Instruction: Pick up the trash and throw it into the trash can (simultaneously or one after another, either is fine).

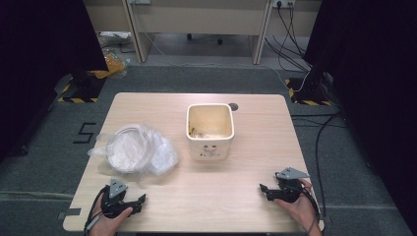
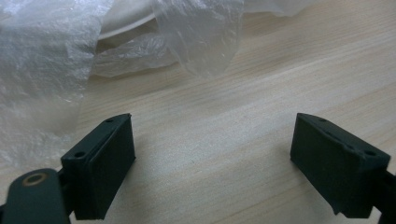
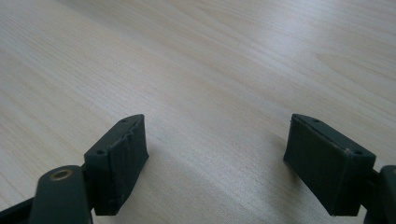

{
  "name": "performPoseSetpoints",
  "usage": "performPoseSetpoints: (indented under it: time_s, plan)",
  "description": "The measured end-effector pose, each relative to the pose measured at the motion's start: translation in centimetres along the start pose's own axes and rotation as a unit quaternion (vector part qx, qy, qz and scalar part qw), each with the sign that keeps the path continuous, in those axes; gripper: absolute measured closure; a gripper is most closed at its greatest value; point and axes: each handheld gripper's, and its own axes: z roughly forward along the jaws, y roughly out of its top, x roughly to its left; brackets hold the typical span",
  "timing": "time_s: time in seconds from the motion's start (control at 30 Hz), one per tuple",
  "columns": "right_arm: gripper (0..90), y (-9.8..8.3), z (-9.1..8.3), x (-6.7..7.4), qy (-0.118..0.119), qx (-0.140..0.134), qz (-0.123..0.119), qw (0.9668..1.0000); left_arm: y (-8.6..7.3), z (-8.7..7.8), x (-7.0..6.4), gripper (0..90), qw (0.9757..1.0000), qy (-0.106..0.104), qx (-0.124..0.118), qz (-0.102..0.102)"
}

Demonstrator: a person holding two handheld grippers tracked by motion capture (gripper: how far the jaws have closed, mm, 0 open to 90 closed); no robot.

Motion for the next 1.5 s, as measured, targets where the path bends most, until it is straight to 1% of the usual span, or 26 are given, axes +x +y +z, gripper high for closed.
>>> performPoseSetpoints:
  time_s: [0.17,0.33,0.43,0.47,0.5,0.53,0.6,0.63,0.67,0.7,0.73,0.87,0.9,0.97,1.0,1.03,1.07,1.1,1.13,1.17,1.23,1.27,1.3,1.33,1.37,1.5]
  plan:
    - [20.9,0.0,0.0,0.1,-0.002,-0.001,0.001,1.0000,0.0,0.0,0.0,12.8,1.0000,0.001,-0.001,-0.002]
    - [23.5,0.2,-0.3,0.0,0.007,0.007,0.008,0.9999,0.0,0.0,0.0,12.6,1.0000,0.001,-0.001,0.000]
    - [23.5,0.9,-0.7,0.9,0.031,-0.009,0.010,0.9994,0.0,0.0,-0.1,12.3,1.0000,0.001,-0.001,-0.002]
    - [23.5,0.9,-0.7,0.9,0.031,-0.009,0.010,0.9994,0.0,0.0,-0.1,12.3,1.0000,0.001,-0.001,-0.002]
    - [23.5,1.2,-0.8,1.4,0.038,-0.014,0.006,0.9992,0.0,0.0,-0.1,12.2,1.0000,0.001,-0.001,-0.002]
    - [23.7,1.9,-0.6,2.6,0.056,-0.020,-0.004,0.9982,0.0,0.0,-0.1,12.2,1.0000,0.001,-0.002,-0.002]
    - [23.7,2.2,-0.5,3.1,0.063,-0.021,-0.009,0.9978,0.0,0.0,0.0,12.2,1.0000,0.001,0.000,0.000]
    - [24.0,2.6,-0.3,3.7,0.070,-0.021,-0.017,0.9972,0.0,0.0,0.0,12.2,1.0000,0.001,-0.001,0.000]
    - [24.3,3.5,0.5,5.2,0.083,-0.018,-0.039,0.9956,0.0,0.0,0.0,12.2,1.0000,0.001,-0.002,0.000]
    - [24.3,3.5,0.5,5.2,0.083,-0.018,-0.039,0.9956,-0.1,0.0,0.0,12.2,1.0000,0.001,-0.003,-0.001]
    - [24.7,4.3,1.3,6.4,0.096,-0.017,-0.047,0.9942,-0.1,0.0,0.0,12.2,1.0000,0.001,-0.004,0.000]
    - [25.2,5.3,2.2,7.8,0.116,-0.016,-0.056,0.9916,-0.1,0.0,0.0,12.2,1.0000,0.000,-0.005,0.000]
    - [25.4,6.2,2.8,9.0,0.128,-0.018,-0.063,0.9896,-0.1,0.0,0.0,12.2,1.0000,0.000,-0.004,0.000]
    - [25.5,7.2,3.3,10.1,0.138,-0.021,-0.071,0.9877,-0.1,0.0,0.0,12.2,1.0000,0.000,-0.005,0.000]
    - [25.5,7.2,3.3,10.1,0.138,-0.021,-0.071,0.9877,-0.1,0.0,0.0,12.2,1.0000,0.000,-0.005,0.000]
    - [25.6,8.2,3.9,11.2,0.148,-0.025,-0.083,0.9852,-0.1,0.0,0.0,12.2,1.0000,0.000,-0.006,0.000]
    - [25.6,8.2,3.9,11.2,0.148,-0.025,-0.083,0.9852,-0.1,0.0,0.0,12.2,1.0000,0.000,-0.006,0.000]
    - [25.8,9.3,4.4,12.5,0.159,-0.031,-0.089,0.9828,-0.1,0.0,0.0,12.2,1.0000,0.000,-0.006,0.000]
    - [25.8,9.3,4.4,12.5,0.159,-0.031,-0.089,0.9828,-0.1,0.0,0.0,12.1,1.0000,0.000,-0.006,0.000]
    - [25.9,10.2,4.9,13.6,0.170,-0.035,-0.097,0.9800,-0.1,0.0,0.0,12.1,1.0000,0.001,-0.005,0.000]
    - [26.0,11.0,5.5,14.6,0.181,-0.040,-0.102,0.9775,-0.1,0.0,0.0,12.1,1.0000,0.001,-0.006,-0.001]
    - [26.0,11.0,5.5,14.6,0.181,-0.040,-0.102,0.9775,-0.1,0.0,0.0,12.0,1.0000,0.001,-0.006,-0.001]
    - [26.0,11.7,6.1,15.4,0.184,-0.041,-0.107,0.9762,-0.1,0.0,-0.1,12.0,1.0000,0.001,-0.007,-0.001]
    - [26.0,11.7,6.1,15.4,0.184,-0.041,-0.107,0.9762,-0.1,0.0,-0.1,12.0,1.0000,0.001,-0.007,-0.001]
    - [26.3,12.3,6.7,16.0,0.188,-0.043,-0.109,0.9751,-0.2,0.0,-0.1,12.0,1.0000,0.001,-0.007,-0.001]
    - [26.7,13.3,7.8,17.1,0.193,-0.046,-0.111,0.9739,-0.2,0.0,-0.1,11.9,1.0000,0.001,-0.007,-0.001]
